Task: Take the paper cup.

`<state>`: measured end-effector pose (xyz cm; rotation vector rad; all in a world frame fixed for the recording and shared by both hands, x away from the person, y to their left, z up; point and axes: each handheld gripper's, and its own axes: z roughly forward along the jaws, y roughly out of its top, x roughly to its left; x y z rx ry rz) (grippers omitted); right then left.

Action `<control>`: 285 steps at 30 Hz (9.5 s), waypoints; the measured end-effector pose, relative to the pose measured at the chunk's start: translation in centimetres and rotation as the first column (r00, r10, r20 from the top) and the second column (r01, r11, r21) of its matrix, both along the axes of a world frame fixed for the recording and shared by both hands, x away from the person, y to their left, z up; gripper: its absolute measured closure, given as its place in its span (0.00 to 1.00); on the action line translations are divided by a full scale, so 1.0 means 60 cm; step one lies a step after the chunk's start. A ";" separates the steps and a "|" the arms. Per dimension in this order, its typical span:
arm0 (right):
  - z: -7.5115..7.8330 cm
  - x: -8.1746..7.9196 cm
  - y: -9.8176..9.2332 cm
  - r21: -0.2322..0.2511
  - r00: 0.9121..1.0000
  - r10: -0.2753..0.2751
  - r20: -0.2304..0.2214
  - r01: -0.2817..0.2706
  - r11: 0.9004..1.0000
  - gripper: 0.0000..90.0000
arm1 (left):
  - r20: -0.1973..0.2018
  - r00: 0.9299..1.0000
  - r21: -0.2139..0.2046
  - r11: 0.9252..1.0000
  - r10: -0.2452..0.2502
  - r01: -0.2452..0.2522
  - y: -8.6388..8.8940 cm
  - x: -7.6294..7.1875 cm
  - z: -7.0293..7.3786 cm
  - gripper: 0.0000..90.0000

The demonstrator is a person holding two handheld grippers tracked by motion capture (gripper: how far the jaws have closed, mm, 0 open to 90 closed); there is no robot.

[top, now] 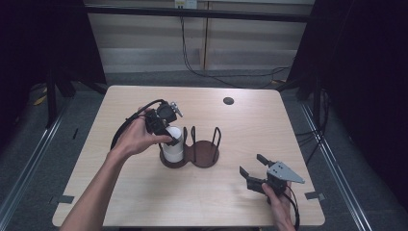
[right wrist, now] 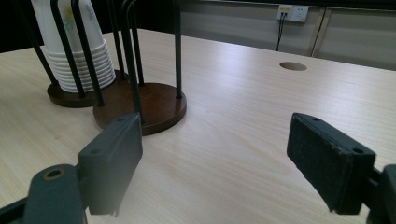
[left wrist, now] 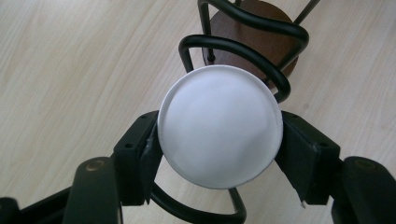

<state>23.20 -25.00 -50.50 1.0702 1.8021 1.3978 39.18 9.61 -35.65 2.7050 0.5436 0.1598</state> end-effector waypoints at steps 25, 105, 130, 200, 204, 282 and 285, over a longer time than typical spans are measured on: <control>0.000 0.000 0.000 0.000 1.000 -0.002 0.000 0.002 1.000 0.20 | -0.008 0.999 -0.067 0.997 0.036 -0.037 0.014 -0.002 0.029 0.40; 0.000 0.000 0.001 -0.002 1.000 -0.006 -0.004 0.006 1.000 0.20 | 0.128 0.991 -0.556 0.830 0.038 0.040 0.120 -0.071 0.089 0.41; 0.001 0.002 -0.002 0.004 0.999 0.011 -0.031 -0.011 1.000 0.19 | 0.125 0.992 -0.655 0.754 0.030 0.060 0.143 -0.118 0.036 0.41; 0.106 0.015 0.195 0.042 0.810 0.585 -0.037 -0.584 0.811 0.15 | 0.026 0.994 -0.667 0.739 -0.105 0.096 0.116 -0.187 -0.079 0.41; 0.096 0.017 0.203 0.052 0.803 0.593 -0.048 -0.591 0.805 0.15 | 0.026 0.994 -0.667 0.738 -0.109 0.098 0.115 -0.186 -0.081 0.41; 0.092 0.027 0.185 0.007 0.783 0.605 -0.142 -0.611 0.792 0.30 | 0.092 0.989 -0.620 0.770 -0.118 0.150 0.090 -0.194 -0.081 0.28; 0.094 0.027 0.181 0.006 0.782 0.605 -0.150 -0.612 0.791 0.30 | 0.129 0.987 -0.613 0.774 -0.098 0.157 0.091 -0.196 -0.079 0.26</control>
